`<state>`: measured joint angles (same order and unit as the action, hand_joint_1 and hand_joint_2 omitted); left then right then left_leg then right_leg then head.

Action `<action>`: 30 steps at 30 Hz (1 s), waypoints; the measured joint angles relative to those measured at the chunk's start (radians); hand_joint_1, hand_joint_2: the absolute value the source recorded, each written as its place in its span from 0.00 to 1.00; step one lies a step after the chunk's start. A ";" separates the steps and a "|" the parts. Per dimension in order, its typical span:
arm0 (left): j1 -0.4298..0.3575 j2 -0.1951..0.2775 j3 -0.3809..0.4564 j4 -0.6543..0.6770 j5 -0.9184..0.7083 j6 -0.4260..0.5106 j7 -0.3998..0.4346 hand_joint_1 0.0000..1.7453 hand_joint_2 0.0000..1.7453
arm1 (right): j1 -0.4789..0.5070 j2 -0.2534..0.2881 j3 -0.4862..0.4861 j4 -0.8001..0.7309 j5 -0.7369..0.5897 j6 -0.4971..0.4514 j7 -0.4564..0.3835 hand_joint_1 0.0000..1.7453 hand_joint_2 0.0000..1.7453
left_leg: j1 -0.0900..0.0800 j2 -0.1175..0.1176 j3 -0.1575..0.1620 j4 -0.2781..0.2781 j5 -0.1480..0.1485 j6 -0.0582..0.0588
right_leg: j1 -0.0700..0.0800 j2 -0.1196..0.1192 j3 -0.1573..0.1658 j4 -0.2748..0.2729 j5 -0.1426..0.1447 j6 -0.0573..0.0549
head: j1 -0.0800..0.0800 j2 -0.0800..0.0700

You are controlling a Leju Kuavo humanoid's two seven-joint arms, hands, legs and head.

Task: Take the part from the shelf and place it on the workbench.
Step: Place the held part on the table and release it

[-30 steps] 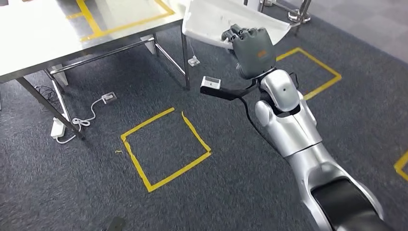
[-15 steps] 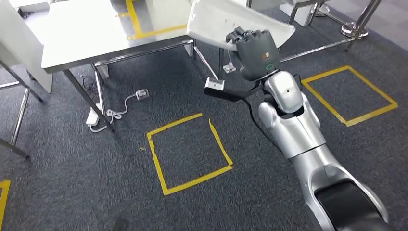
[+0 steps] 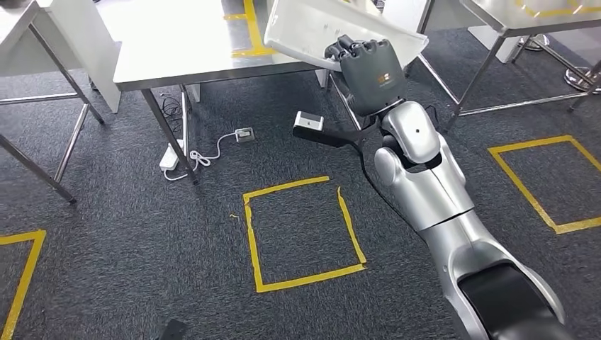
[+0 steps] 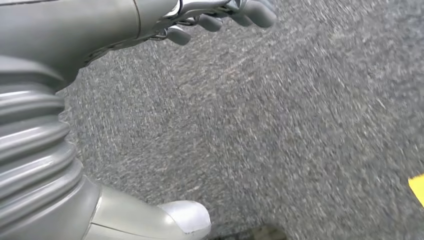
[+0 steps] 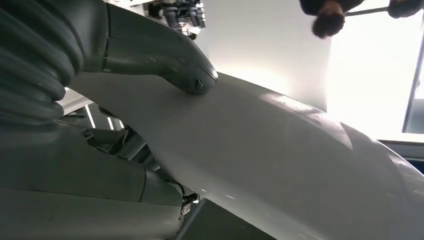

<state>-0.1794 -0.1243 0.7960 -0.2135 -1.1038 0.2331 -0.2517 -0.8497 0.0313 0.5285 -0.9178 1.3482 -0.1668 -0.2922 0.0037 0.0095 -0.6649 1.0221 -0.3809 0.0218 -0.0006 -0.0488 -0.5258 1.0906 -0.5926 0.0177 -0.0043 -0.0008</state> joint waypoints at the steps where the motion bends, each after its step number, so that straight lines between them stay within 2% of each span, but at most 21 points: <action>1: -0.003 0.000 0.000 0.000 -0.002 0.000 0.001 0.00 1.00 | 0.001 -0.002 0.000 0.000 0.000 0.000 0.000 1.00 1.00 | 0.000 -0.012 0.004 0.000 -0.005 0.004 | -0.002 0.025 -0.039 0.067 -0.023 0.003 | 0.001 0.000; 3: -0.006 0.000 0.000 0.000 -0.004 0.000 0.002 0.00 1.00 | 0.009 -0.007 0.000 0.000 0.000 0.001 0.001 1.00 1.00 | 0.001 -0.041 0.010 0.002 -0.014 0.007 | -0.004 0.042 -0.132 0.197 -0.054 0.005 | 0.001 0.000; 4: -0.005 0.000 0.000 0.000 -0.005 0.000 0.003 0.00 1.00 | 0.014 -0.009 0.000 0.001 0.000 0.002 0.001 1.00 1.00 | 0.001 -0.056 0.014 0.003 -0.019 0.006 | -0.004 0.044 -0.165 0.225 -0.043 0.005 | 0.002 0.000; 5: -0.003 0.000 0.000 0.000 -0.006 0.000 0.004 0.00 1.00 | 0.017 -0.010 0.000 0.001 0.000 0.002 0.001 1.00 1.00 | 0.001 -0.071 0.020 0.006 -0.025 0.004 | -0.005 0.046 -0.179 0.209 -0.008 0.003 | 0.002 0.000; 6: -0.002 0.000 0.000 0.000 -0.008 -0.001 0.004 0.00 1.00 | 0.017 -0.012 0.000 0.001 0.000 0.002 0.001 1.00 1.00 | 0.001 -0.085 0.027 0.008 -0.031 0.002 | -0.005 0.052 -0.174 0.156 0.044 0.000 | 0.002 0.000; 7: -0.002 0.000 0.000 0.000 -0.011 -0.003 0.004 0.00 1.00 | 0.017 -0.016 0.000 0.001 -0.001 0.002 0.002 1.00 1.00 | 0.001 -0.096 0.033 0.010 -0.038 0.000 | -0.005 0.063 -0.158 0.082 0.100 -0.004 | 0.002 0.000; 8: -0.003 0.000 0.000 0.000 -0.014 -0.006 0.002 0.00 1.00 | 0.016 -0.020 0.000 0.001 -0.002 0.002 0.002 1.00 1.00 | 0.000 -0.107 0.037 0.012 -0.044 -0.003 | -0.004 0.073 -0.138 0.014 0.140 -0.009 | 0.003 0.000; 9: -0.004 -0.001 0.000 0.000 -0.016 -0.010 0.001 0.00 1.00 | 0.015 -0.025 -0.001 0.001 -0.004 0.003 0.003 1.00 1.00 | 0.000 -0.115 0.038 0.013 -0.049 -0.008 | -0.003 0.082 -0.124 -0.033 0.160 -0.013 | 0.003 0.000; 10: -0.004 -0.001 -0.001 0.000 -0.018 -0.013 0.000 0.00 1.00 | 0.014 -0.029 -0.001 0.001 -0.006 0.004 0.006 1.00 1.00 | 0.000 -0.122 0.037 0.012 -0.053 -0.013 | -0.001 0.087 -0.117 -0.057 0.164 -0.017 | 0.004 0.000; 12: 0.000 0.000 -0.001 -0.001 -0.019 -0.016 0.000 0.00 1.00 | 0.012 -0.033 -0.003 0.000 -0.014 0.005 0.014 1.00 1.00 | 0.002 -0.130 0.038 0.008 -0.058 -0.026 | 0.000 0.085 -0.107 -0.065 0.155 -0.024 | 0.006 0.000; 13: 0.002 0.000 -0.001 -0.001 -0.020 -0.016 0.000 0.00 1.00 | 0.012 -0.033 -0.004 0.000 -0.017 0.005 0.018 1.00 1.00 | 0.000 -0.119 0.039 0.011 -0.062 -0.032 | -0.003 0.083 -0.099 -0.070 0.154 -0.030 | 0.007 0.000; 15: 0.000 0.001 -0.002 -0.002 -0.020 -0.017 -0.001 0.00 1.00 | 0.011 -0.033 -0.005 -0.001 -0.024 0.005 0.022 1.00 1.00 | -0.003 -0.072 0.019 0.061 -0.085 -0.041 | -0.009 0.078 -0.078 -0.078 0.149 -0.041 | 0.003 0.000; 17: -0.005 0.000 -0.003 -0.002 -0.020 -0.019 -0.001 0.00 1.00 | 0.013 -0.035 -0.008 -0.001 -0.028 0.006 0.023 1.00 1.00 | -0.001 -0.028 -0.049 0.186 -0.127 -0.048 | -0.008 0.072 -0.059 -0.079 0.134 -0.048 | 0.000 0.000; 19: -0.006 0.000 -0.004 -0.002 -0.021 -0.022 -0.001 0.00 1.00 | 0.018 -0.036 -0.010 -0.001 -0.034 0.008 0.023 1.00 1.00 | 0.003 -0.017 -0.118 0.283 -0.139 -0.054 | -0.008 0.066 -0.039 -0.079 0.115 -0.047 | 0.000 0.000; 20: -0.005 0.000 -0.004 -0.002 -0.020 -0.023 -0.001 0.00 1.00 | 0.020 -0.037 -0.011 -0.001 -0.038 0.009 0.023 1.00 1.00 | 0.004 -0.016 -0.127 0.280 -0.115 -0.055 | -0.008 0.064 -0.027 -0.078 0.105 -0.046 | 0.000 0.000; 21: -0.005 0.001 -0.004 -0.002 -0.019 -0.023 -0.001 0.00 1.00 | 0.021 -0.037 -0.013 -0.001 -0.044 0.011 0.022 1.00 1.00 | 0.005 -0.015 -0.115 0.236 -0.074 -0.054 | -0.008 0.061 -0.013 -0.078 0.094 -0.044 | 0.000 0.000; 22: -0.005 0.002 -0.004 -0.002 -0.018 -0.024 -0.001 0.00 1.00 | 0.022 -0.037 -0.015 -0.001 -0.050 0.013 0.021 1.00 1.00 | 0.005 -0.013 -0.088 0.162 -0.026 -0.053 | -0.009 0.058 0.003 -0.078 0.082 -0.041 | 0.000 0.000; 24: -0.006 0.003 -0.004 -0.002 -0.016 -0.024 -0.002 0.00 1.00 | 0.020 -0.038 -0.019 -0.001 -0.062 0.018 0.018 1.00 1.00 | 0.001 -0.007 -0.028 0.041 0.017 -0.045 | -0.006 0.053 0.023 -0.080 0.059 -0.032 | -0.001 0.000; 25: -0.007 0.003 -0.004 -0.002 -0.016 -0.025 -0.002 0.00 1.00 | 0.019 -0.038 -0.021 -0.001 -0.065 0.019 0.017 1.00 1.00 | -0.002 -0.006 -0.010 0.011 0.014 -0.038 | -0.004 0.052 0.029 -0.083 0.051 -0.026 | 0.000 0.000; 28: -0.008 0.002 -0.003 -0.002 -0.015 -0.025 -0.003 0.00 1.00 | 0.018 -0.038 -0.022 -0.001 -0.072 0.019 0.014 1.00 1.00 | -0.003 -0.012 0.010 -0.004 -0.015 -0.014 | -0.003 0.051 0.036 -0.070 0.054 -0.010 | 0.003 0.000; 30: -0.008 0.002 -0.003 -0.002 -0.014 -0.025 -0.003 0.00 1.00 | 0.017 -0.038 -0.023 -0.002 -0.074 0.018 0.014 1.00 1.00 | 0.000 -0.016 0.029 -0.009 -0.029 -0.001 | -0.004 0.051 -0.006 0.008 0.061 -0.003 | 0.006 0.000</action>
<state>-0.1871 -0.1225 0.7927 -0.2159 -1.1174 0.2078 -0.2551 -0.8326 -0.0065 0.5052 -0.9195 1.2744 -0.1491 -0.2784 0.0033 -0.0069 -0.6355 1.0132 -0.4099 0.0206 -0.0049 0.0022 -0.5317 1.0990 -0.5319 0.0145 0.0021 -0.0008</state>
